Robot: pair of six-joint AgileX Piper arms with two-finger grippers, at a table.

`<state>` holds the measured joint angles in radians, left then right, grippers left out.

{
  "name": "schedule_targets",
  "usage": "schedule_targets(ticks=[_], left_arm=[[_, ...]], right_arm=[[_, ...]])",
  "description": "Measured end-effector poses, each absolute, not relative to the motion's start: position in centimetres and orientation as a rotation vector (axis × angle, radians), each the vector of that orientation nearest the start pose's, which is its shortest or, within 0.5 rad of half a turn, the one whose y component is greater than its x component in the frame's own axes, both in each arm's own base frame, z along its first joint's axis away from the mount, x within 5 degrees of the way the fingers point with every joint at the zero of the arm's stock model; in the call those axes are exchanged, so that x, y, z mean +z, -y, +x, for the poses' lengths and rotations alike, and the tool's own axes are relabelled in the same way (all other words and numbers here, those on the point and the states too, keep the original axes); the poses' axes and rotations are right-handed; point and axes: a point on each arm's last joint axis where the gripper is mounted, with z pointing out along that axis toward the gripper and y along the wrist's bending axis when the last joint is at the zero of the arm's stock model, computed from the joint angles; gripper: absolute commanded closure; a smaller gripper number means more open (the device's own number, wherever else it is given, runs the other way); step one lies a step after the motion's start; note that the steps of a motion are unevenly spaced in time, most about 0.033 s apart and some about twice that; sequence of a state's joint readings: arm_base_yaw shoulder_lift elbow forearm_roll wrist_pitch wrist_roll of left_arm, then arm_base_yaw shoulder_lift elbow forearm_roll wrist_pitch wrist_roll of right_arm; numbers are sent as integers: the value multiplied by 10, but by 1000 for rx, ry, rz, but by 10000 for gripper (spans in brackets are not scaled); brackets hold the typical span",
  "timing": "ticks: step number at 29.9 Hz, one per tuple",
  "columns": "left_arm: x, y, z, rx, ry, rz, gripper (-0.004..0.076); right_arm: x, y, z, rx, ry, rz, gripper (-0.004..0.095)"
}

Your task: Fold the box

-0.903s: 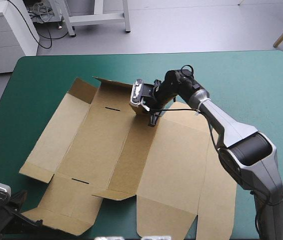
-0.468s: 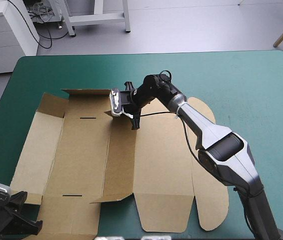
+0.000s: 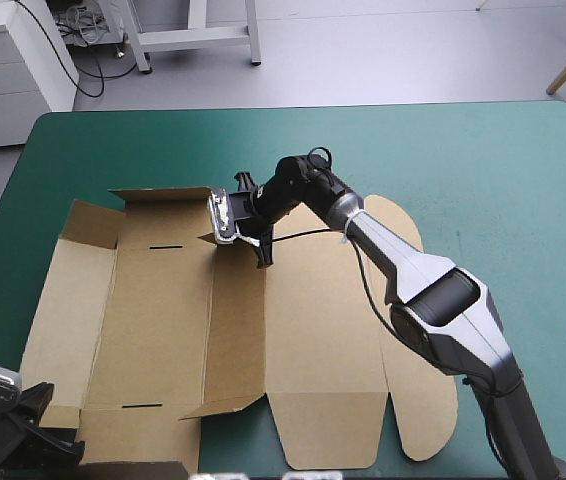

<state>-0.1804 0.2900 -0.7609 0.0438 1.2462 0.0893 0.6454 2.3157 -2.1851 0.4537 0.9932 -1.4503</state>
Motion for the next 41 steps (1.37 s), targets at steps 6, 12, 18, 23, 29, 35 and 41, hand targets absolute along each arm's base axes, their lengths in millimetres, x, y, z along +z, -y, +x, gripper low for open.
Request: schedule_targets(ticks=[6, 12, 18, 23, 29, 35, 41], left_arm=[[334, -2, 12, 6, -2238, 297, 734], [334, -2, 12, 6, -2239, 297, 734], [334, -2, 12, 6, -2239, 297, 734], [334, -2, 12, 7, -2239, 297, 734], [334, -2, 12, 10, -2240, 297, 734], [334, -3, 12, 23, -2240, 295, 734], [334, -3, 12, 26, -2240, 295, 734]], right_arm=[[249, -337, 395, 226, -1499, -1972, 589], [277, -323, 393, 114, -1609, -1895, 482], [308, -282, 396, -17, -1757, -1865, 594], [335, -233, 406, -24, -1943, -1677, 704], [354, -159, 423, -27, -2232, -1287, 780], [365, -72, 412, -58, -2438, -935, 779], [366, 4, 363, -82, -2606, -640, 784]])
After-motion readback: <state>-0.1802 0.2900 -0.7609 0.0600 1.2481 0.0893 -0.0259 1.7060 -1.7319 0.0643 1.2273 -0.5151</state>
